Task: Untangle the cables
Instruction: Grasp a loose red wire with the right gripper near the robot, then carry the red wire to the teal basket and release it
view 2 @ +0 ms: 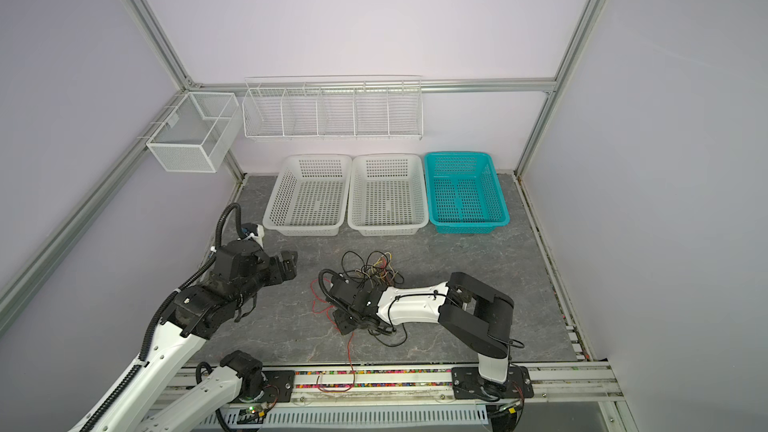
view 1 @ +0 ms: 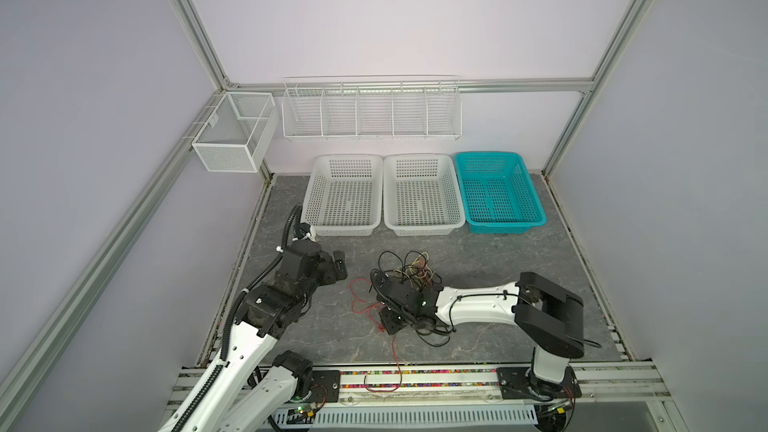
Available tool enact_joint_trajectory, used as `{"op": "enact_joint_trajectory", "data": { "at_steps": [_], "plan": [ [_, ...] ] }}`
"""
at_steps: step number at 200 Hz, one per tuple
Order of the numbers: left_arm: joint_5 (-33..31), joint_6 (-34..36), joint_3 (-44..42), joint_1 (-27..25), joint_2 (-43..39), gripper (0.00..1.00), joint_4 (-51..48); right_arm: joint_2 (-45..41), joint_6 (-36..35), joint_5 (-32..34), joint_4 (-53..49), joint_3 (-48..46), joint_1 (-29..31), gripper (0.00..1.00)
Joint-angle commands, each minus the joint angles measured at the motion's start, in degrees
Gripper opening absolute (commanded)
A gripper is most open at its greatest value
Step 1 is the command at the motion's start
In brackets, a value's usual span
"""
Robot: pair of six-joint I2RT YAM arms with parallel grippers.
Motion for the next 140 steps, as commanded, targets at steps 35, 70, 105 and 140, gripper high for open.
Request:
{"op": "enact_joint_trajectory", "data": {
  "at_steps": [35,70,105,140],
  "plan": [
    [0.85,1.09,-0.72,0.32,0.0,0.99,0.33,-6.8,-3.06,2.27,-1.28,-1.81,-0.17,0.09],
    [1.74,1.63,-0.7,0.31,0.01,0.99,0.44,-11.85,-5.09,3.01,-2.53,-2.66,-0.23,0.07],
    [5.3,2.52,-0.72,0.28,-0.02,1.0,1.03,-19.14,-7.49,4.29,-4.44,-3.31,-0.35,0.06],
    [5.34,2.55,-0.68,0.3,-0.07,0.99,0.99,-30.28,-8.84,7.36,-9.71,-3.7,-3.89,0.07]
  ]
}}
